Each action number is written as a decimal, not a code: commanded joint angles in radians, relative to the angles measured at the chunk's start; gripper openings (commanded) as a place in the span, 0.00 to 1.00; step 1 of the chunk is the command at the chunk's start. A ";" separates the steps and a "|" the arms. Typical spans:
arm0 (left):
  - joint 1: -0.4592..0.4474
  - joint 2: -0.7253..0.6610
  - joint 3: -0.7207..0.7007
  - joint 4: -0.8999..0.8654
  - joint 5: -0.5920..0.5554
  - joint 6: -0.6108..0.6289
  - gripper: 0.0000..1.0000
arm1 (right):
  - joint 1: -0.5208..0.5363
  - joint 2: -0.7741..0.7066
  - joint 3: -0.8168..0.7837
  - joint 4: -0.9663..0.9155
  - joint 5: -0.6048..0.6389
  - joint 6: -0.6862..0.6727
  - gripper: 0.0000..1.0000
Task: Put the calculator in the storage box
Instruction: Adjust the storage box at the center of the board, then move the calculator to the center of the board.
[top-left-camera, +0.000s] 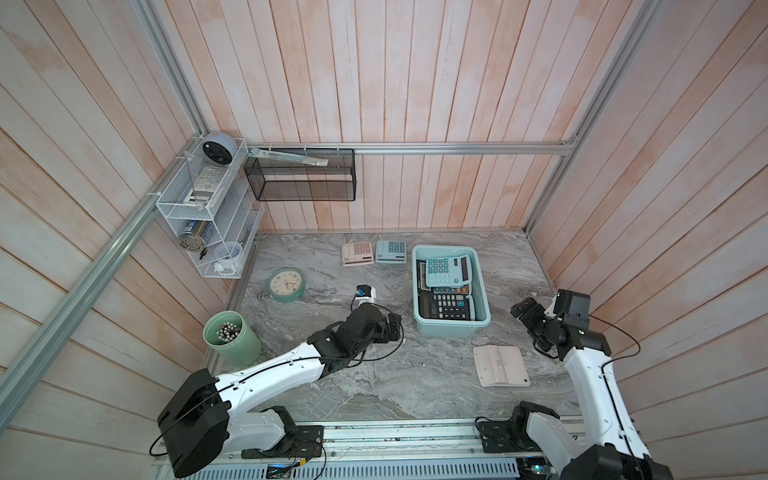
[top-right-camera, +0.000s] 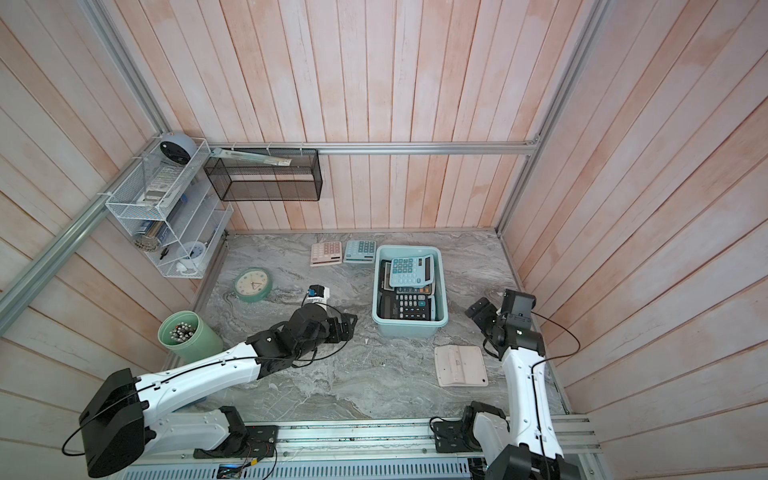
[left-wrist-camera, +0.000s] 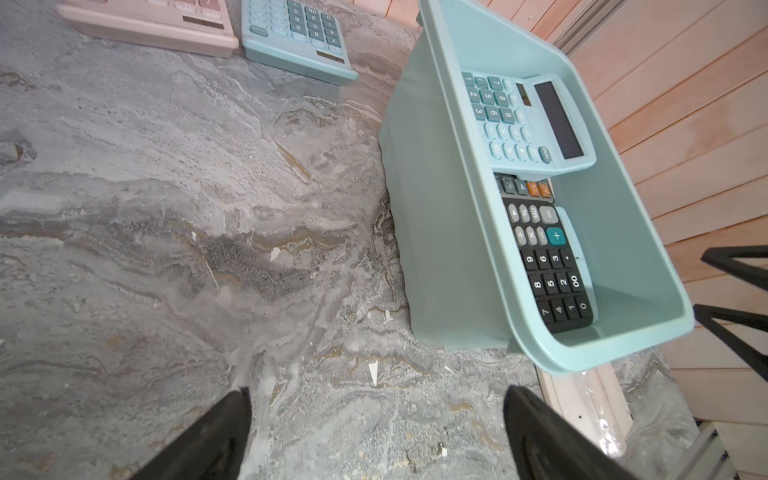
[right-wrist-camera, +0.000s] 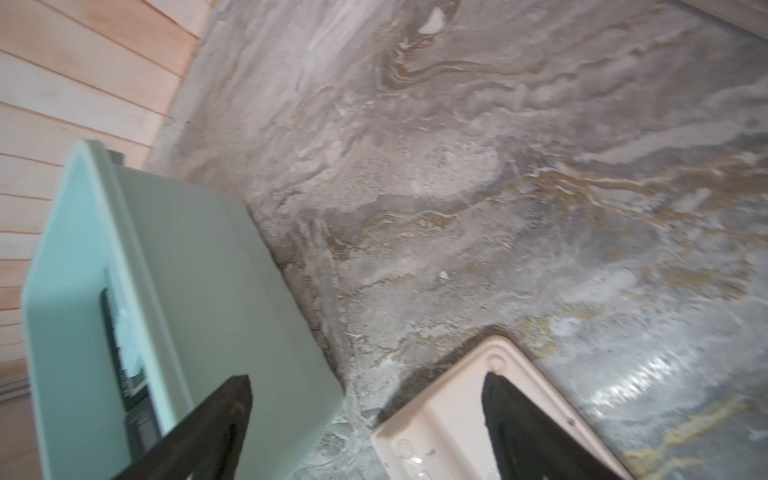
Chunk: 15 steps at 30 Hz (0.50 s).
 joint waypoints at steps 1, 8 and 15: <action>-0.009 -0.021 -0.048 0.025 -0.026 -0.059 1.00 | -0.020 -0.012 -0.047 -0.079 0.130 0.045 0.88; -0.017 -0.027 -0.084 0.055 -0.020 -0.081 1.00 | -0.035 0.087 -0.130 -0.026 0.066 0.061 0.84; -0.018 -0.024 -0.099 0.070 -0.019 -0.086 1.00 | -0.034 0.194 -0.140 -0.030 -0.106 0.048 0.82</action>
